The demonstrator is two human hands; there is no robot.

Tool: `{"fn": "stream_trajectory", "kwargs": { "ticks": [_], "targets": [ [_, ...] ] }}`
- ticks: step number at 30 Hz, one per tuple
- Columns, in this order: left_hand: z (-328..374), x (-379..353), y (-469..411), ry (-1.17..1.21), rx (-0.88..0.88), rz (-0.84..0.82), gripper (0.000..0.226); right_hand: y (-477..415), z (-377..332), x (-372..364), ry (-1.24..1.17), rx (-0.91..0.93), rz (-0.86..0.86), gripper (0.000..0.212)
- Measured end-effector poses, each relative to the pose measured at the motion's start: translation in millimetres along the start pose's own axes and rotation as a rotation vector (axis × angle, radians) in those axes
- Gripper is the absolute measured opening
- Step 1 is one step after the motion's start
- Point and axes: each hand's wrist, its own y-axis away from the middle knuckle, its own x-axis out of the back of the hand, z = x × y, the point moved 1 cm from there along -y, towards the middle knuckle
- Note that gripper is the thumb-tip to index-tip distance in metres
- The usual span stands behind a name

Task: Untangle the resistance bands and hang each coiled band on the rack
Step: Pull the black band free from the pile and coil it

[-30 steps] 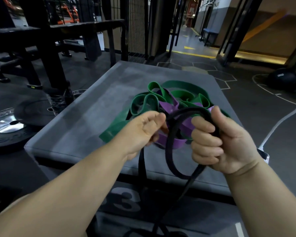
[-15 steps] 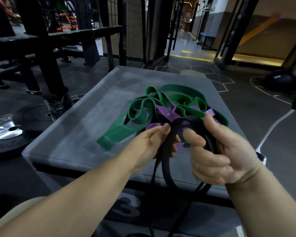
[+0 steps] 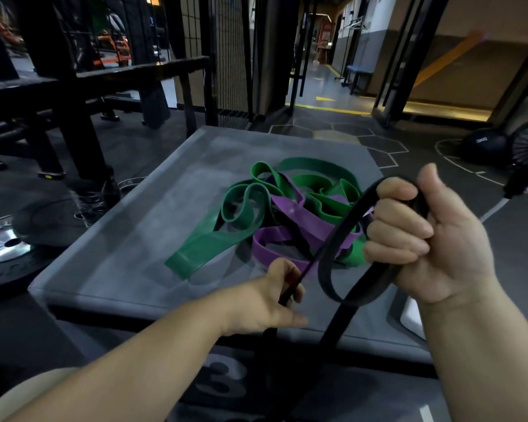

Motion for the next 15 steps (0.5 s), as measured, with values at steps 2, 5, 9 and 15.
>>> {"fn": "stream_trajectory", "kwargs": {
  "ticks": [2,5,9,15],
  "targets": [
    [1.4,0.1,1.4,-0.065,0.042,-0.018,0.032,0.2,-2.4,1.7,-0.022,0.047,-0.002,0.046],
    [3.3,-1.9,3.0,-0.011,0.055,0.012,0.014,-2.1,-1.8,0.7,0.003,0.120,0.049,0.041],
    [5.3,-3.1,4.0,0.001,0.049,0.182,0.009,-0.6,-2.6,-2.2,0.179,0.357,0.268,0.022],
    [-0.2,2.1,8.3,-0.018,0.137,0.102,0.013,-2.3,1.3,-6.2,0.285,0.461,0.385,0.004]
  ]
}}
